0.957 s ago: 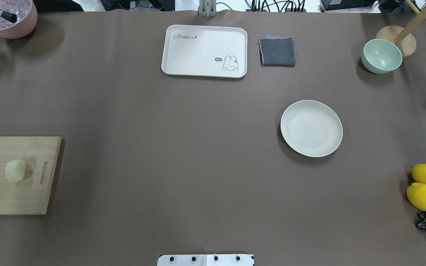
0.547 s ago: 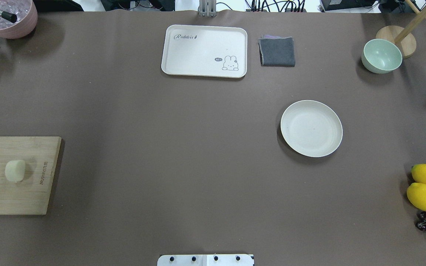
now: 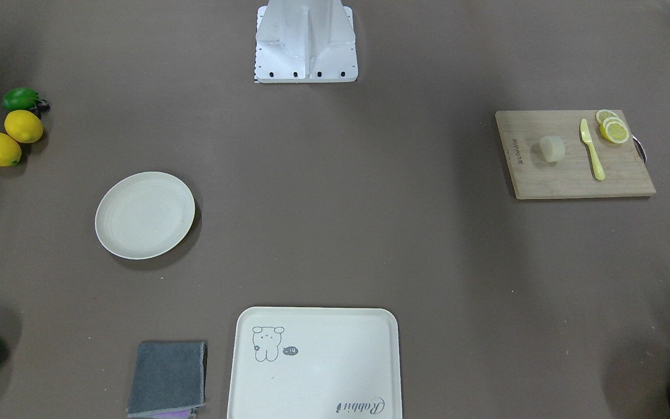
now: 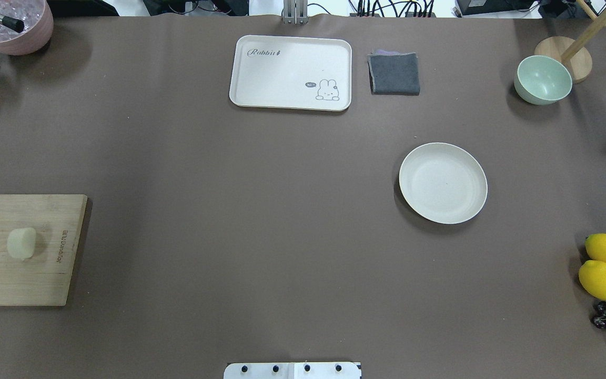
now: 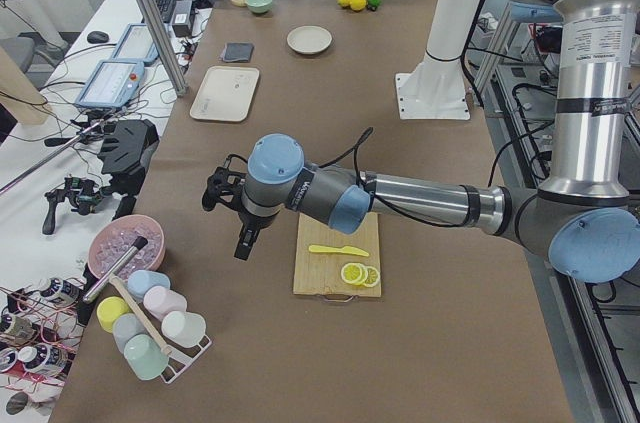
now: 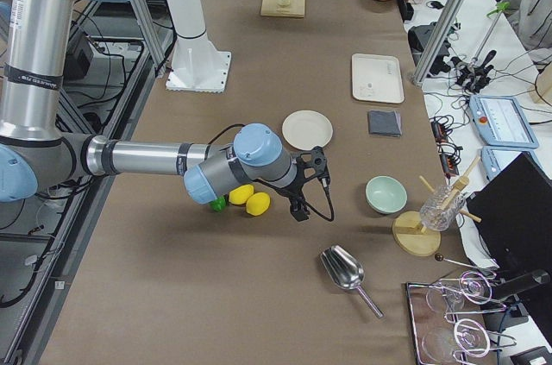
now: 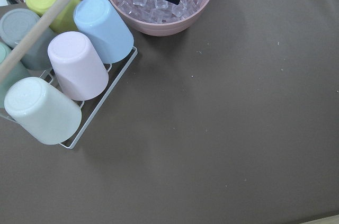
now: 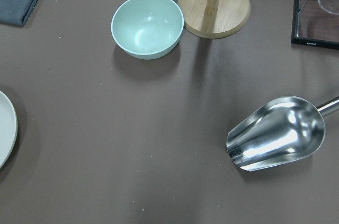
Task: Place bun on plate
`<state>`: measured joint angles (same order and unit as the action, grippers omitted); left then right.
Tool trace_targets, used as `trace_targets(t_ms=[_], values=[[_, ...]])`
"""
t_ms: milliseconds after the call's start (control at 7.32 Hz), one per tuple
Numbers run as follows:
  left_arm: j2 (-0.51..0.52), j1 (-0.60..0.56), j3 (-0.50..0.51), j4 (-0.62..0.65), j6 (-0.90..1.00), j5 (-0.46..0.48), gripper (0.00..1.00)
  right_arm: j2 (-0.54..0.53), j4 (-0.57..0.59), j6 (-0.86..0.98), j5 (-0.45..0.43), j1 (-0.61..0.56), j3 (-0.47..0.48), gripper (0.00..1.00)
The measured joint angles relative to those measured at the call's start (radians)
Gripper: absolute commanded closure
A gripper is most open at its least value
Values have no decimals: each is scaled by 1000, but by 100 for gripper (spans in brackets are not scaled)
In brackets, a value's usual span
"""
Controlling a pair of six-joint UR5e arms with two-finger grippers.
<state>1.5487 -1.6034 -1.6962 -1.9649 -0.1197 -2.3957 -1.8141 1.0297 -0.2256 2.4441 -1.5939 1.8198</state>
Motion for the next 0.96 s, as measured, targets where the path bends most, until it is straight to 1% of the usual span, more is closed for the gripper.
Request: trace_targets(t_ms=[137,273,410,547,683,820,957], values=[[-1,9,6,-31,-2,-1,2,14,-20,-109,3,42,0,0],[-2,25,8,-50,-5,-2,2,37,-38,-233,-3,115,1,0],[-2,54,8,-59,-7,-2,2,66,-55,-357,-32,209,2,0],[-2,84,8,-64,-8,-2,2,88,-79,-464,-88,303,2,0],[-3,103,8,-65,-8,-2,2,105,-116,-572,-166,404,1,0],[-3,111,8,-66,-9,-2,2,122,-161,-690,-261,515,-1,0],[-4,114,7,-66,-9,-3,2,141,-208,-810,-377,640,-6,1]])
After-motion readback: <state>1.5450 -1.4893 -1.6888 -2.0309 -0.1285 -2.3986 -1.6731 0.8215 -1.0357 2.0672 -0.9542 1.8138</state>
